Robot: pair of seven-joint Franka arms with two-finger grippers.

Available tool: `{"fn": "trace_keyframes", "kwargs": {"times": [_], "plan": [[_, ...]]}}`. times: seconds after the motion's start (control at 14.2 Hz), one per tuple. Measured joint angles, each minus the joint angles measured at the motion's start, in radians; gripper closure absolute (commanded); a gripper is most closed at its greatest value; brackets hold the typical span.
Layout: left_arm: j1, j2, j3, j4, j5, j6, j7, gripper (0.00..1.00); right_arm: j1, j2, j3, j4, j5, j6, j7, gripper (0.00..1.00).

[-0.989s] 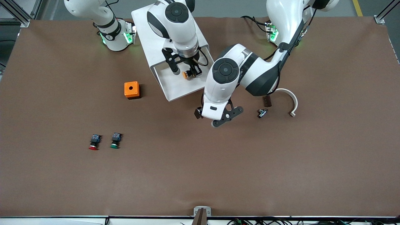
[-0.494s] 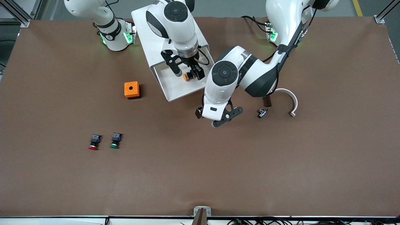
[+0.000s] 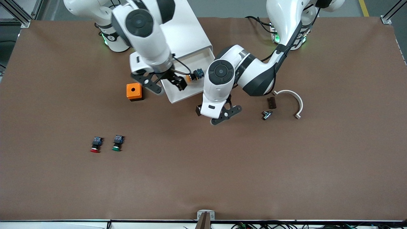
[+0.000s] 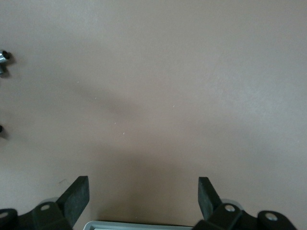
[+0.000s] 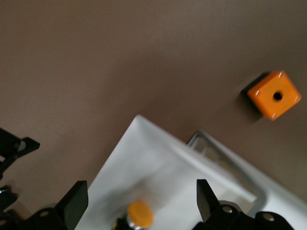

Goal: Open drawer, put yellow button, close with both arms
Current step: 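Push the drawer closed with the left gripper while the right gripper withdraws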

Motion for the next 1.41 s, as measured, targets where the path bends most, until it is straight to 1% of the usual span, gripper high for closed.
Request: {"fn": "trace_keyframes", "kwargs": {"times": [0.35, 0.49, 0.71, 0.85, 1.13, 1.2, 1.41], "plan": [[-0.038, -0.049, -0.002, -0.068, 0.0, 0.0, 0.0, 0.0, -0.21, -0.01, -0.013, 0.118, -0.002, -0.211, -0.407, 0.0], [-0.059, -0.054, -0.003, -0.078, 0.0, 0.0, 0.0, 0.0, -0.302, -0.011, -0.025, 0.141, -0.004, -0.263, -0.585, 0.0], [-0.093, -0.054, -0.005, -0.086, 0.0, 0.0, 0.0, 0.0, -0.425, -0.011, -0.059, 0.146, -0.017, -0.306, -0.823, 0.0], [-0.111, -0.054, -0.005, -0.093, 0.0, 0.0, 0.0, 0.0, -0.463, -0.016, -0.071, 0.15, -0.056, -0.321, -0.92, 0.0], [-0.139, -0.054, -0.016, -0.097, 0.0, 0.0, 0.0, 0.0, -0.471, -0.027, -0.088, 0.151, -0.094, -0.33, -1.021, 0.0], [-0.141, -0.054, -0.021, -0.098, -0.009, 0.0, -0.001, 0.0, -0.481, -0.027, -0.095, 0.151, -0.095, -0.33, -1.056, 0.0], [-0.142, -0.054, -0.026, -0.105, -0.084, 0.0, 0.0, 0.0, -0.534, -0.027, -0.109, 0.155, -0.097, -0.33, -1.191, 0.0]]}}
